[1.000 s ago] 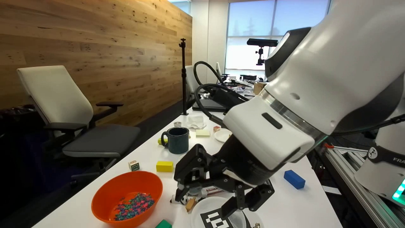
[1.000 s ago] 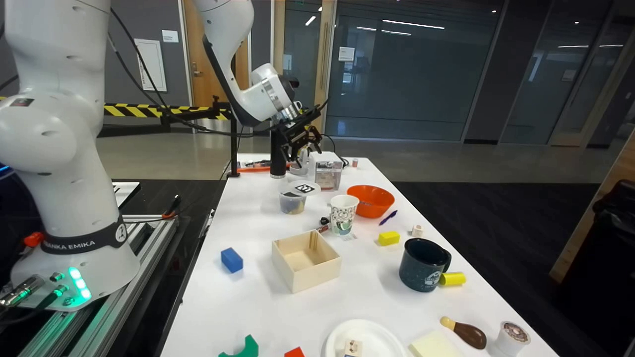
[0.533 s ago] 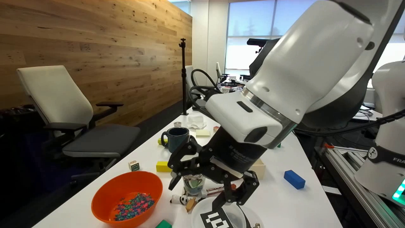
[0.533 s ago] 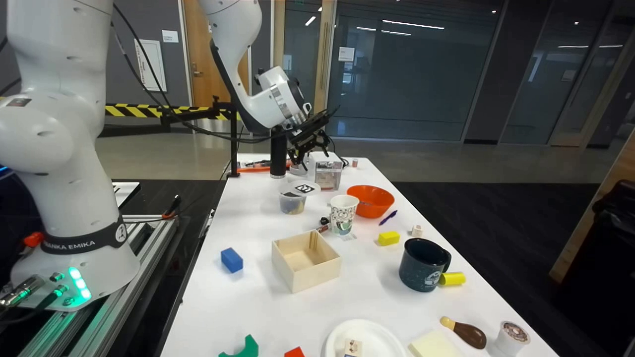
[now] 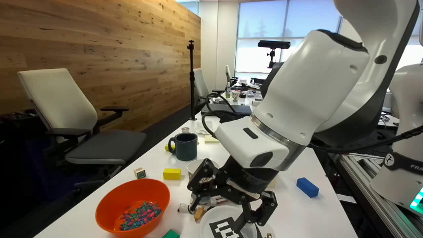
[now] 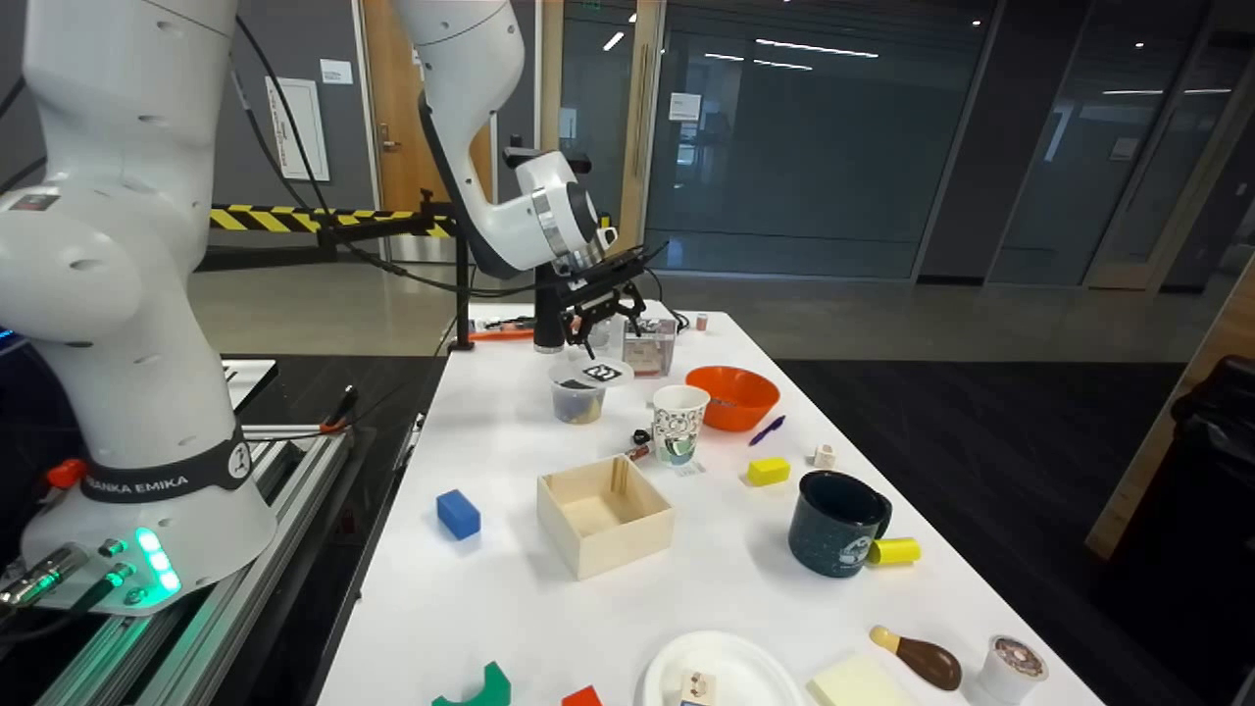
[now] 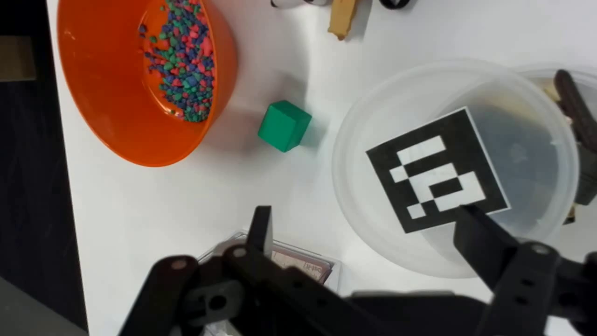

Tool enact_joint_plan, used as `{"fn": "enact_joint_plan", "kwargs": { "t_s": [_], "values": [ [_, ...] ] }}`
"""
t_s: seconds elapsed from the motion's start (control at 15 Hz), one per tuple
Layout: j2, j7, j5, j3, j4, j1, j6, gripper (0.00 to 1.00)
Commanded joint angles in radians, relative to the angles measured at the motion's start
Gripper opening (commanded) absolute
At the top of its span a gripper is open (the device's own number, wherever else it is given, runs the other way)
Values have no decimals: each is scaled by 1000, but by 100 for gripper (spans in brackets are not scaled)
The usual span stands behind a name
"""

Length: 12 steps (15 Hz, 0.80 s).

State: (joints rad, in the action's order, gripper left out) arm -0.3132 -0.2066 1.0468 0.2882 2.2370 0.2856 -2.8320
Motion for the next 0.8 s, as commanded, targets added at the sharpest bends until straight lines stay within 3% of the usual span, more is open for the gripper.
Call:
{"fn": "enact_joint_plan", "kwargs": {
  "t_s": [0.0, 0.27, 0.33, 0.4, 0.73],
  "values": [
    [13, -83, -111, 24, 32, -34, -59, 100],
    [39, -246, -263, 111, 54, -120, -44, 100],
    [65, -218, -229, 57, 40, -74, -35, 100],
    [14, -196, -217, 44, 21, -56, -51, 100],
    [32, -218, -233, 45, 19, -60, -48, 100]
  ]
}}
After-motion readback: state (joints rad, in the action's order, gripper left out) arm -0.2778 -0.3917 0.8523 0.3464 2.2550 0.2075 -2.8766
